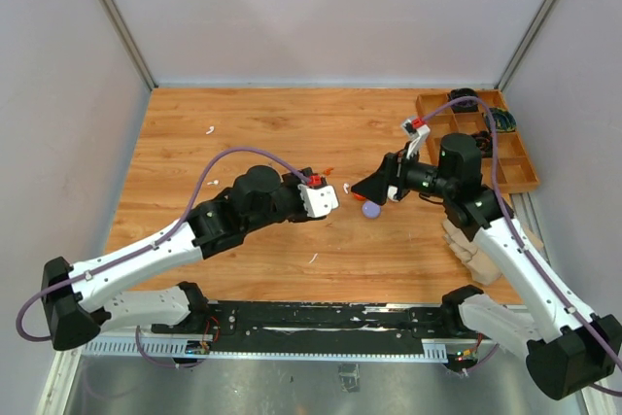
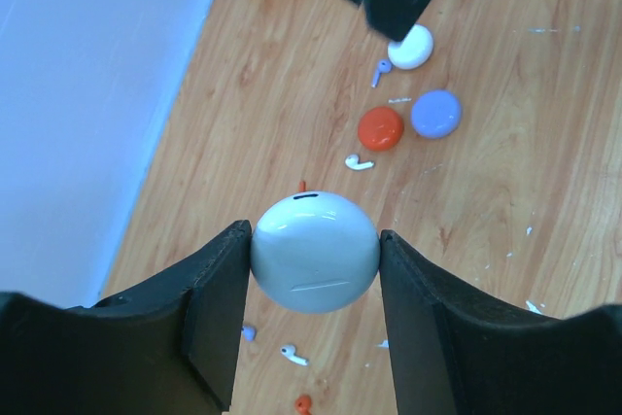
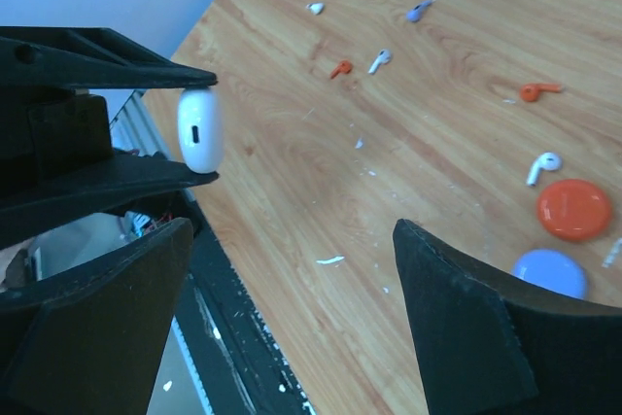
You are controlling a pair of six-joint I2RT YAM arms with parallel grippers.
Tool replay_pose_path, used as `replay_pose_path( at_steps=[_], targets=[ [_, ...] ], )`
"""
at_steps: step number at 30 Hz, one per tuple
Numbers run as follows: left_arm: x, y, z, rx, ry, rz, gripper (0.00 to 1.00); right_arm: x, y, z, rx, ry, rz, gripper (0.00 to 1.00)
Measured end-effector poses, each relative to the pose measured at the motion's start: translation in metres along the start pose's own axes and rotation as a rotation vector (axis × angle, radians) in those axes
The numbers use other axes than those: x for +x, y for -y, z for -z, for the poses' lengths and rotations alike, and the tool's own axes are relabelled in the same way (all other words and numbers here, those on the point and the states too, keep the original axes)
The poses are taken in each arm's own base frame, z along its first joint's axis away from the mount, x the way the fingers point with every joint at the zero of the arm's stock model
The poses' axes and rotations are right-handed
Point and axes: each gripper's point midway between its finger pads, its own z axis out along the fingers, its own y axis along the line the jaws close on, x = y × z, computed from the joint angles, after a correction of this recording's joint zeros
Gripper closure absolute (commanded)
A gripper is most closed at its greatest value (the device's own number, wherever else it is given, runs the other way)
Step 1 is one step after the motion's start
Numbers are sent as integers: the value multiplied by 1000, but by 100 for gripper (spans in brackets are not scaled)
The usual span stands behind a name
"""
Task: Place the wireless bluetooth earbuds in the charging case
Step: Pick up the charging case at the center of the board.
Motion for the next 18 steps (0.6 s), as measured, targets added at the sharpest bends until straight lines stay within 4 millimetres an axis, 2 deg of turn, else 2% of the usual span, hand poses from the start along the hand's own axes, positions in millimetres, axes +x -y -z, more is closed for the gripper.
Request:
replay_pose_path(
  at_steps=[6, 10, 14, 18],
  targets=[
    [-4, 16, -12, 46, 2, -95, 69, 12, -27, -19, -90, -62, -12, 28],
    [1, 26, -21, 75, -20, -131, 69, 11, -45, -26, -130, -71, 2, 38],
    [3, 30, -25, 85, -30, -150, 69, 12, -49, -31, -139, -72, 9, 45],
    [-5, 30, -26, 85, -14, -161, 68, 17, -50, -39, -139, -88, 8, 52]
  ],
)
